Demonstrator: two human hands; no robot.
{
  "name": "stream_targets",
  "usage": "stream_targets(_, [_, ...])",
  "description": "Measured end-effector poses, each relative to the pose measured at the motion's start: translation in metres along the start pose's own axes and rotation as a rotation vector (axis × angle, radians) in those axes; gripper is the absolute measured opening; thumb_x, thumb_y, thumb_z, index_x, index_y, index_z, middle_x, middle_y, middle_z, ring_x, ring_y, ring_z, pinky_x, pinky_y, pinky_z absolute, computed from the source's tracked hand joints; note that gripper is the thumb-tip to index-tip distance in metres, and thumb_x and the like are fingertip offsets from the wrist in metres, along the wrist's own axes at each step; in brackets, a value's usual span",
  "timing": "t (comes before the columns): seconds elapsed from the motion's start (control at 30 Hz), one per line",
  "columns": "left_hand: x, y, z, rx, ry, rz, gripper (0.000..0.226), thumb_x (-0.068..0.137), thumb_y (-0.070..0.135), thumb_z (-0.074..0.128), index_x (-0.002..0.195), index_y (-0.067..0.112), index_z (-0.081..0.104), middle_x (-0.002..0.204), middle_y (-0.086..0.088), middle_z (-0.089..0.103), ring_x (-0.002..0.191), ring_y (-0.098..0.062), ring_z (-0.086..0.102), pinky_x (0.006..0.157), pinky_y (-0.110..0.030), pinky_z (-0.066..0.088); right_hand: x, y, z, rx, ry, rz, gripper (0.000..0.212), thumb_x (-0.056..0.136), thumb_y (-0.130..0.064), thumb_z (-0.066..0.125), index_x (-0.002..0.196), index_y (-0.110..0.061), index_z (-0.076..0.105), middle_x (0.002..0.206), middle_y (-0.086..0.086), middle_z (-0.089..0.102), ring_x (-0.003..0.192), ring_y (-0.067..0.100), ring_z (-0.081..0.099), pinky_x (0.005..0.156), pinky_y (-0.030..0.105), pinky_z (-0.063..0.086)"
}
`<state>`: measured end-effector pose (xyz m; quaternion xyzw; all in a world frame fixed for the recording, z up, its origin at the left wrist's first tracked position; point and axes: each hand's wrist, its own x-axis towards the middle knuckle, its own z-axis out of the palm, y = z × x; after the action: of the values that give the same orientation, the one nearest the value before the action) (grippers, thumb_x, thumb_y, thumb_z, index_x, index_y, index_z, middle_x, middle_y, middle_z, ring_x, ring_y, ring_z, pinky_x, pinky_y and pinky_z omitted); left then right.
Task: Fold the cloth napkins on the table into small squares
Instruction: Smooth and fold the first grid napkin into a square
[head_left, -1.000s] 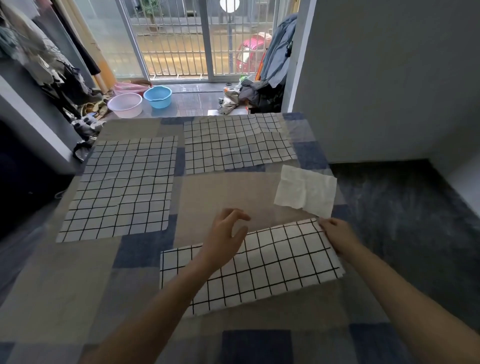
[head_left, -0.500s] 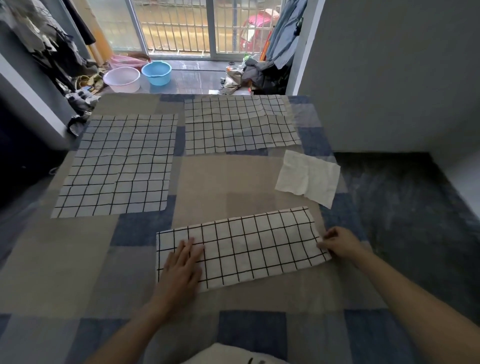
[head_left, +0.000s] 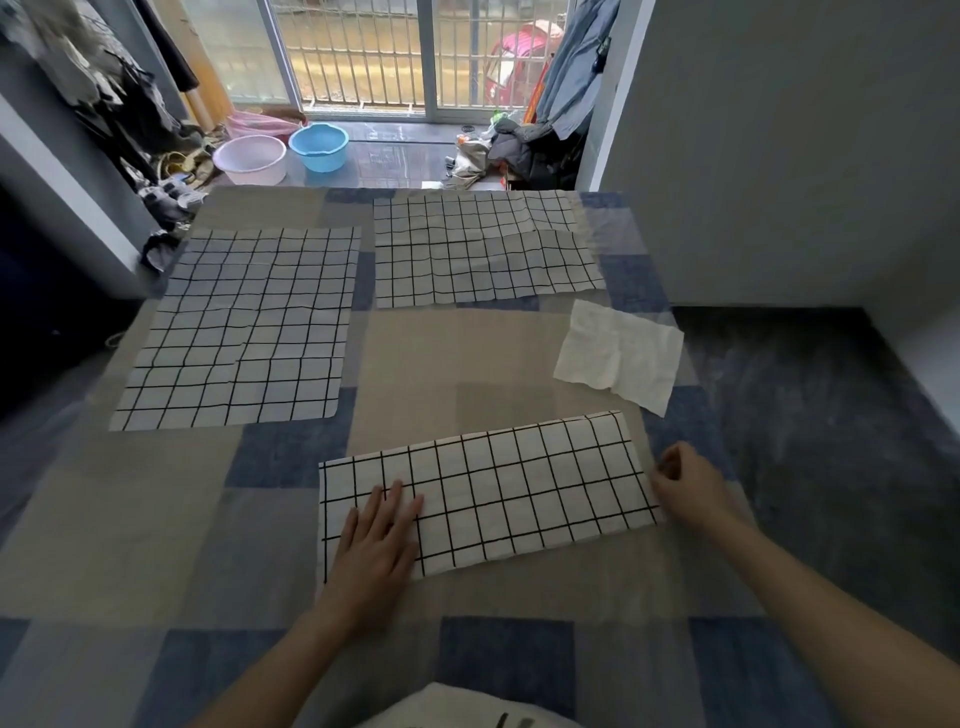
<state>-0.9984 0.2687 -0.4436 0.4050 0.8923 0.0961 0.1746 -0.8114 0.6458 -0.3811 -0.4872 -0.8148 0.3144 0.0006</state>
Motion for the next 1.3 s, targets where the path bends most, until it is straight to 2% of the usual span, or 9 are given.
stream_targets(0.1, [-0.002, 0.003, 0.003, -0.014, 0.020, -0.007, 0.061, 0.093, 0.060, -0.003, 0.151, 0.042, -0.010, 0.158, 0.011, -0.026, 0.145, -0.013, -0.027, 0.116, -0.038, -0.013, -0.010, -0.015, 0.012, -0.122, 0.153, -0.266, 0.015, 0.086, -0.007, 0.059, 0.101, -0.006, 0.056, 0.104, 0.012, 0.054, 0.089, 0.025, 0.053, 0.071, 0.033, 0.045])
stream_targets(0.23, [-0.002, 0.004, 0.008, 0.007, 0.045, -0.012, 0.062, 0.093, 0.059, -0.007, 0.152, 0.041, -0.007, 0.161, 0.009, -0.019, 0.146, -0.014, -0.022, 0.117, -0.039, -0.011, -0.025, -0.053, 0.051, -0.254, 0.057, -0.517, 0.040, 0.084, -0.009, 0.056, 0.124, -0.004, 0.054, 0.129, 0.018, 0.049, 0.116, 0.032, 0.049, 0.095, 0.042, 0.045])
stream_targets(0.33, [-0.002, 0.003, 0.009, 0.005, 0.044, -0.011, 0.061, 0.093, 0.059, -0.008, 0.152, 0.041, -0.006, 0.161, 0.009, -0.018, 0.146, -0.014, -0.022, 0.117, -0.039, -0.012, -0.035, -0.074, 0.085, -0.344, -0.117, -0.545, 0.058, 0.095, -0.030, 0.044, 0.148, -0.016, 0.026, 0.157, 0.013, 0.015, 0.146, 0.028, 0.015, 0.116, 0.045, 0.022])
stream_targets(0.53, [-0.003, 0.001, 0.007, 0.017, 0.028, -0.009, 0.062, 0.093, 0.059, -0.008, 0.152, 0.041, -0.006, 0.160, 0.010, -0.019, 0.146, -0.013, -0.024, 0.116, -0.038, -0.013, -0.032, -0.056, 0.103, -0.605, -0.270, -0.498, 0.076, 0.086, -0.068, 0.005, 0.148, -0.035, -0.022, 0.154, -0.003, -0.035, 0.140, 0.014, -0.034, 0.116, 0.044, -0.016])
stream_targets(0.7, [0.014, 0.008, 0.000, 0.093, 0.168, -0.034, 0.043, 0.098, 0.046, 0.026, 0.131, 0.029, 0.047, 0.145, 0.000, 0.037, 0.135, -0.025, 0.035, 0.115, -0.039, 0.008, -0.031, -0.055, 0.099, -0.618, -0.292, -0.499, 0.074, 0.088, -0.067, 0.007, 0.146, -0.036, -0.026, 0.150, -0.004, -0.041, 0.137, 0.012, -0.039, 0.116, 0.044, -0.017])
stream_targets(0.77, [0.033, 0.022, -0.008, 0.095, 0.215, 0.037, 0.038, 0.095, 0.040, 0.034, 0.125, 0.022, 0.049, 0.135, -0.002, 0.042, 0.125, -0.026, 0.044, 0.115, -0.043, 0.019, -0.031, -0.055, 0.099, -0.608, -0.295, -0.493, 0.072, 0.089, -0.065, 0.008, 0.146, -0.036, -0.026, 0.150, -0.005, -0.042, 0.137, 0.011, -0.040, 0.115, 0.043, -0.019])
stream_targets(0.83, [0.052, 0.038, -0.013, 0.060, 0.194, 0.146, 0.042, 0.097, 0.035, 0.034, 0.134, 0.018, 0.046, 0.144, -0.004, 0.038, 0.134, -0.027, 0.039, 0.116, -0.045, 0.024, -0.031, -0.055, 0.100, -0.599, -0.286, -0.490, 0.072, 0.089, -0.065, 0.008, 0.145, -0.038, -0.027, 0.150, -0.006, -0.041, 0.137, 0.010, -0.040, 0.113, 0.040, -0.022])
stream_targets(1.0, [0.085, 0.062, -0.007, 0.094, 0.005, 0.310, 0.059, 0.096, 0.033, 0.020, 0.154, 0.025, 0.013, 0.162, 0.005, -0.005, 0.148, -0.014, -0.014, 0.120, -0.040, -0.006, -0.032, -0.053, 0.103, -0.623, -0.264, -0.484, 0.073, 0.089, -0.066, 0.007, 0.145, -0.037, -0.029, 0.149, -0.007, -0.044, 0.137, 0.011, -0.039, 0.113, 0.042, -0.019])
stream_targets(1.3, [0.091, 0.044, -0.005, 0.085, 0.014, 0.208, 0.058, 0.096, 0.044, 0.028, 0.152, 0.040, 0.013, 0.162, 0.012, -0.005, 0.148, -0.013, -0.017, 0.120, -0.040, -0.007, -0.030, -0.056, 0.103, -0.628, -0.270, -0.463, 0.073, 0.086, -0.068, 0.005, 0.145, -0.039, -0.028, 0.149, -0.009, -0.044, 0.137, 0.009, -0.039, 0.114, 0.040, -0.019])
